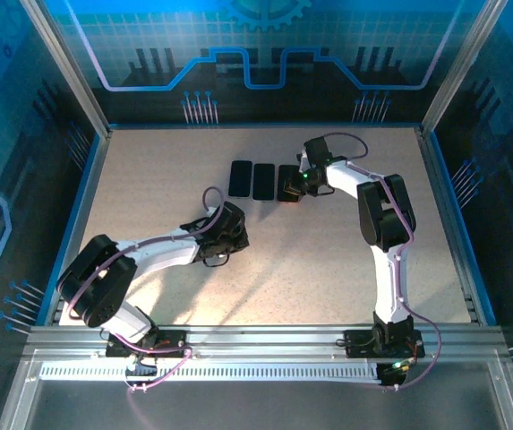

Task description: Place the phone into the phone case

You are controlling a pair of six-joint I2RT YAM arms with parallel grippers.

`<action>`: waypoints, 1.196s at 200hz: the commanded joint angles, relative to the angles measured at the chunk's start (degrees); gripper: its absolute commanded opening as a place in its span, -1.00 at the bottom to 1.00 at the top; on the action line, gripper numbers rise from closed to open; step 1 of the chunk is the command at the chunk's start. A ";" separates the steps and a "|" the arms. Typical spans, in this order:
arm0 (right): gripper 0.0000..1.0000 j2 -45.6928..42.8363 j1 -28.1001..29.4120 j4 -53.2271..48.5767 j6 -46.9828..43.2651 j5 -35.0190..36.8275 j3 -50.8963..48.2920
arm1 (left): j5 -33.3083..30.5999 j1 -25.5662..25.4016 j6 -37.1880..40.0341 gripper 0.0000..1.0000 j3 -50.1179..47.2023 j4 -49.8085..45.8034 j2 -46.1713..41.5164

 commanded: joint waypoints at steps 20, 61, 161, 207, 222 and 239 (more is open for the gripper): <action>-1.00 -0.69 0.29 -0.05 -3.94 0.15 -0.58 | -1.64 0.65 0.05 -0.96 -1.38 -0.39 -3.20; 0.54 -15.56 -0.94 2.69 -9.38 -0.38 -5.97 | -8.11 1.62 4.28 0.76 0.00 -4.84 -9.13; 0.99 -43.38 -11.59 8.27 -20.62 10.66 -34.44 | -21.75 17.91 28.88 0.99 4.06 -8.40 -12.12; 0.99 -48.09 -13.03 21.42 -25.84 22.48 -48.37 | -21.24 24.09 36.18 0.99 -3.97 7.11 -15.17; 0.99 -48.20 -13.49 26.17 -26.63 25.37 -51.36 | -20.76 26.50 37.90 0.99 -6.23 11.25 -15.23; 1.00 -47.78 -14.36 31.72 -25.94 25.89 -54.03 | -18.70 29.33 40.39 0.99 -7.90 15.66 -14.11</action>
